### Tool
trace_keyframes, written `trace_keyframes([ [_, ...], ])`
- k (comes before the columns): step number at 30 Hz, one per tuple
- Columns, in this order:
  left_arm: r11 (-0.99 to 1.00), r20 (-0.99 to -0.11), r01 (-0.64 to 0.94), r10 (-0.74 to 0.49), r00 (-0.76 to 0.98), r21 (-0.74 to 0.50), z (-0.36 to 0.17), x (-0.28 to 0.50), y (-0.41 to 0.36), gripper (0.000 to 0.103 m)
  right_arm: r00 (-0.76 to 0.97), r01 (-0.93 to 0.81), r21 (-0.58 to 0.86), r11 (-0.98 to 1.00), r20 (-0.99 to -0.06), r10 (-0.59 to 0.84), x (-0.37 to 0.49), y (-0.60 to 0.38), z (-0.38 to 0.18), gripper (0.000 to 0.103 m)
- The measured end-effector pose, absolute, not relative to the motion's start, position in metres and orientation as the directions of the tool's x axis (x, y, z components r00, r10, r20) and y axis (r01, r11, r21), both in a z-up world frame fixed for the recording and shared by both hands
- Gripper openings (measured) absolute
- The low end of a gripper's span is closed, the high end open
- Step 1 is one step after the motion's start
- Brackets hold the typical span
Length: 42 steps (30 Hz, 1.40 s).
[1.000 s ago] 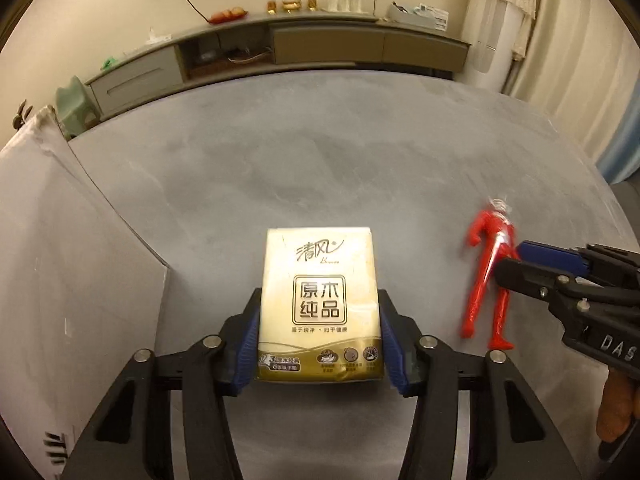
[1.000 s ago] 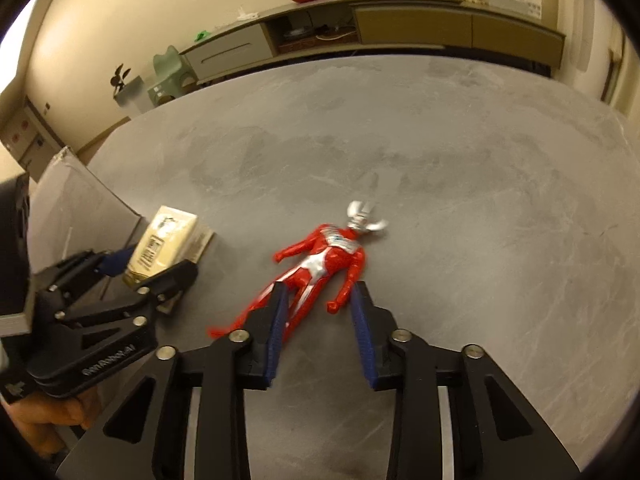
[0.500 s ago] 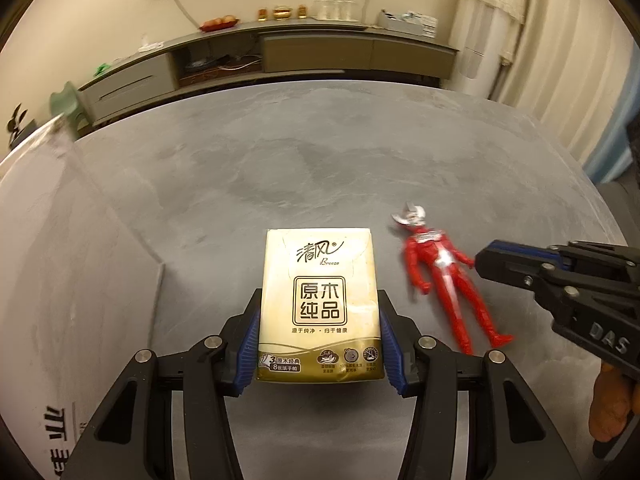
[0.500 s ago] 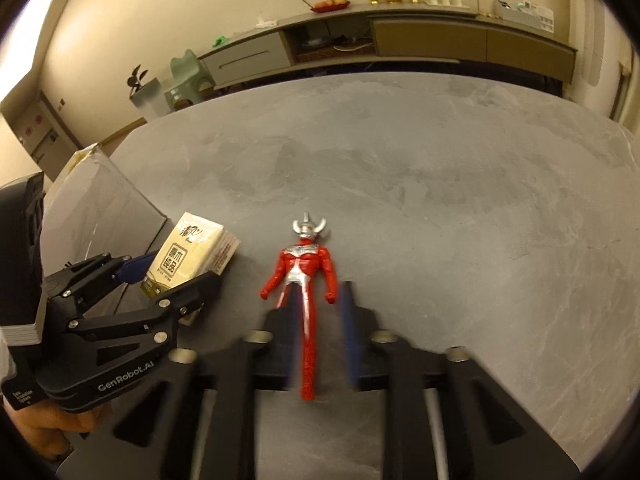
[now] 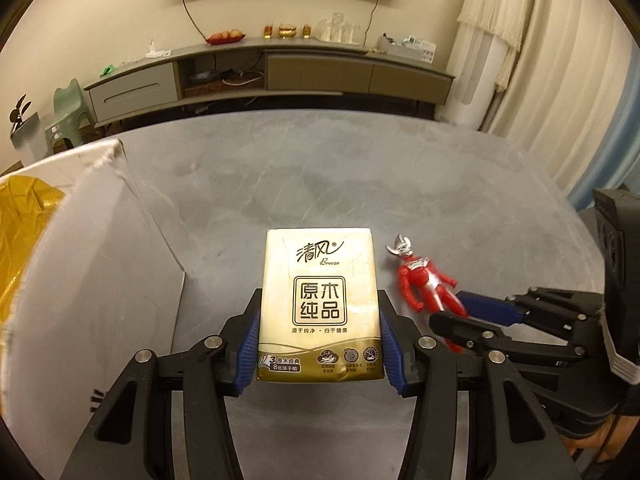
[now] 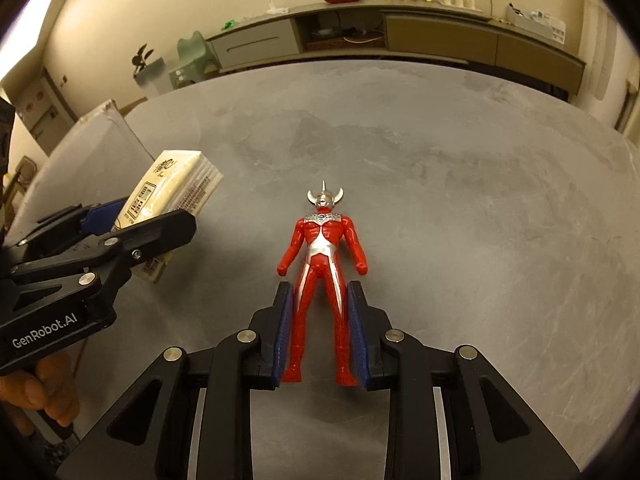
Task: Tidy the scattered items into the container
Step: 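Lift and carry the tissue pack and red toy over the box with both tools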
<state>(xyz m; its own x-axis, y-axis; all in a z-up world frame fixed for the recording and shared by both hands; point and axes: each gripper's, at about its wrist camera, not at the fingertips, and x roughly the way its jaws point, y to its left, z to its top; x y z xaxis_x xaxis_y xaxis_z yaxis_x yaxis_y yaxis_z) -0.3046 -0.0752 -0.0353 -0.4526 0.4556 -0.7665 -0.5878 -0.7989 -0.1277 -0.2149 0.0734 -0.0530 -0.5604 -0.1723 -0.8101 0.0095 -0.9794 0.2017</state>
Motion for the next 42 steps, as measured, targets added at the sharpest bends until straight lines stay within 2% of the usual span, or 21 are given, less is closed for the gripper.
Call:
trace_keyframes([
  [21, -0.778, -0.686, -0.611, 0.524, -0.505, -0.145, 0.033, -0.268, -0.111, 0.053, -0.677, 0.052, 0.243, -0.969, -0.704, -0.213, -0.172, 0.045, 0.027, 0.028],
  [29, -0.792, -0.653, -0.596, 0.523, -0.549, -0.133, 0.059, -0.255, -0.145, 0.053, -0.723, 0.122, 0.218, -0.968, -0.649, -0.237, -0.155, 0.004, 0.068, 0.028],
  [42, -0.826, -0.596, -0.544, 0.514, -0.617, -0.149, 0.089, -0.243, -0.215, 0.053, -0.743, 0.235, 0.173, -0.956, -0.603, -0.292, -0.135, -0.074, 0.103, 0.028],
])
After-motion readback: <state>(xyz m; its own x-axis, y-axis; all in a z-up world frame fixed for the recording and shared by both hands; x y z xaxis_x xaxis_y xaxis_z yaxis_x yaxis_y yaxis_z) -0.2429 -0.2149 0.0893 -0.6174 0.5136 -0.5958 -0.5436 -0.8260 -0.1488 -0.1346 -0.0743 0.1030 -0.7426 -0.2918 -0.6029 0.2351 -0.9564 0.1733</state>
